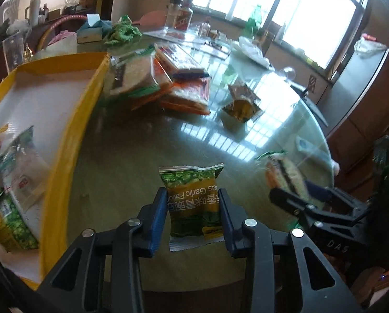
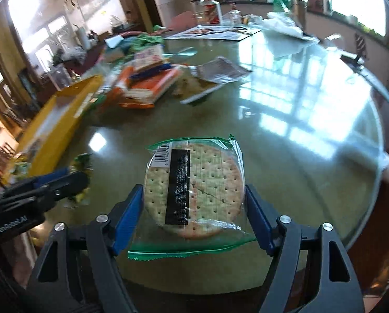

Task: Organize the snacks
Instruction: 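Carry both packs over the tray and lower the round cracker pack with the right tool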

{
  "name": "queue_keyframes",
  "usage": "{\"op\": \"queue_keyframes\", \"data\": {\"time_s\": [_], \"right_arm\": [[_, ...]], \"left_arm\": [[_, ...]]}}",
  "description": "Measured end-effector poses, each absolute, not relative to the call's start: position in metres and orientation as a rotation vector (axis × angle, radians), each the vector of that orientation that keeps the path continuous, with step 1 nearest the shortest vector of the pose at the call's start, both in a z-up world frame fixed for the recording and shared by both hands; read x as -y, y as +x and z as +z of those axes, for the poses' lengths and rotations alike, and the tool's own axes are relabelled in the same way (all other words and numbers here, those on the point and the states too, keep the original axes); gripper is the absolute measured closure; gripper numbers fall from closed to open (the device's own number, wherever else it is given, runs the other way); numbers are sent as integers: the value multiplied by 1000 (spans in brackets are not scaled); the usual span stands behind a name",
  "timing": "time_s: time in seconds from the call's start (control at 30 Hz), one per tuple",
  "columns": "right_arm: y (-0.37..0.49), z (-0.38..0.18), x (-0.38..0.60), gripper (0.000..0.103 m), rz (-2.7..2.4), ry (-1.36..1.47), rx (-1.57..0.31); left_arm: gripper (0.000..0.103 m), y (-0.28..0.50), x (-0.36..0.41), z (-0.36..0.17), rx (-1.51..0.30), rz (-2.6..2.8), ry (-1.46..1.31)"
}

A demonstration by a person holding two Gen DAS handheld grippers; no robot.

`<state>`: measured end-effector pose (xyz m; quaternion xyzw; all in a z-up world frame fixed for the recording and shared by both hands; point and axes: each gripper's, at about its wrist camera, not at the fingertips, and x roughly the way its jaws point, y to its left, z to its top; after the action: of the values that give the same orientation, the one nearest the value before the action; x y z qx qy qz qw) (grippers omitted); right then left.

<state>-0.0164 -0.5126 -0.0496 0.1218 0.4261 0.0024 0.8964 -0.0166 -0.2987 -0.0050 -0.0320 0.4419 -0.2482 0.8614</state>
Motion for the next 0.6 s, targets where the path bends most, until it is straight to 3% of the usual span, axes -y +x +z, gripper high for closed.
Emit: {"op": "queue_keyframes", "data": {"time_s": [0.6], "right_arm": [[-2, -8, 432, 27, 228, 251, -795]], "left_arm": [[65, -32, 214, 42, -792, -503, -264]]}}
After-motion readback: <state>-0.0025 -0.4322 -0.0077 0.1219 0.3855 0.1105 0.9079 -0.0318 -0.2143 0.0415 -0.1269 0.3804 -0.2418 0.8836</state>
